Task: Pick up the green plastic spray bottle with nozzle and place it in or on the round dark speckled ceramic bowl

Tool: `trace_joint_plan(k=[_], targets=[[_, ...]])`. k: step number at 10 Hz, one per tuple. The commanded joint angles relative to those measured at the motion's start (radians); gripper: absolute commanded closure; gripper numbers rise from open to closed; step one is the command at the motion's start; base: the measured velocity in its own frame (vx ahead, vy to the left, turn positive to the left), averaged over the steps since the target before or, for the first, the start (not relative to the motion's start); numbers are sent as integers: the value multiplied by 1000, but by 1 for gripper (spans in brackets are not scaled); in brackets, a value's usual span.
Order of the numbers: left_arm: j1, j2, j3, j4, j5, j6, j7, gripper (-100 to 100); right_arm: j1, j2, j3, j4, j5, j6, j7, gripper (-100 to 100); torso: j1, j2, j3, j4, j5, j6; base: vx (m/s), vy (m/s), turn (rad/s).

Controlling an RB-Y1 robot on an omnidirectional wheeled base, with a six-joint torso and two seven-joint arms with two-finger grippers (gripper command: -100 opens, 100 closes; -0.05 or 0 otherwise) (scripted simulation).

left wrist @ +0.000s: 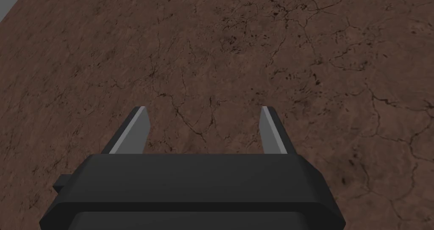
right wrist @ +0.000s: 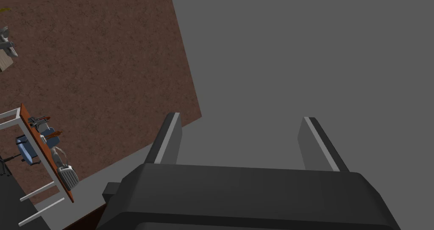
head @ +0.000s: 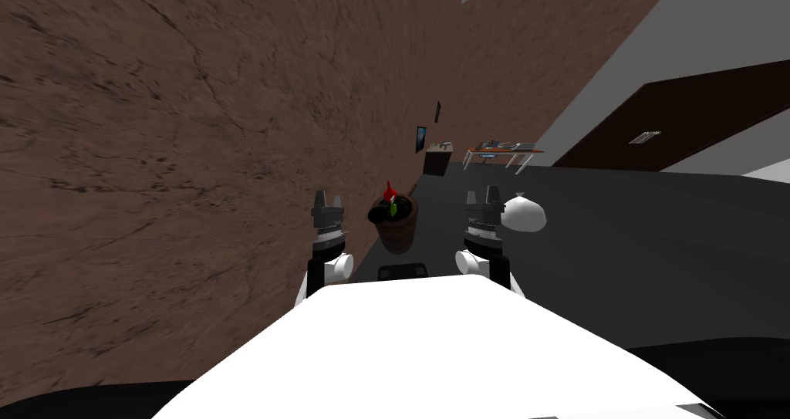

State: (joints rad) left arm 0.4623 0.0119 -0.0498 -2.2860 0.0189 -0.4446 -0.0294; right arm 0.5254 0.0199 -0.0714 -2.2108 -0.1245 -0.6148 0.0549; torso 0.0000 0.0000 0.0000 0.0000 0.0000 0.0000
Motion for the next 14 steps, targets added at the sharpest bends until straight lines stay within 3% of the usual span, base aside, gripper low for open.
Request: trace_joint_plan(k=[1, 5, 14], targets=[[-7, 32, 2, 17, -9, 6, -13, -100, 0, 0, 0, 0, 0, 0, 0, 0, 0, 0, 0, 0, 0, 0, 1, -6, -27], [-36, 101, 10, 93, -51, 35, -73, -100, 0, 0, 0, 0, 0, 0, 0, 0, -2, -1, 0, 0, 0, 0, 6, -24, -45], [-131, 196, 20, 331, -191, 109, -257, -100, 0, 0, 0, 0, 0, 0, 0, 0, -2, -2, -1, 0, 0, 0, 15, -30, -67]])
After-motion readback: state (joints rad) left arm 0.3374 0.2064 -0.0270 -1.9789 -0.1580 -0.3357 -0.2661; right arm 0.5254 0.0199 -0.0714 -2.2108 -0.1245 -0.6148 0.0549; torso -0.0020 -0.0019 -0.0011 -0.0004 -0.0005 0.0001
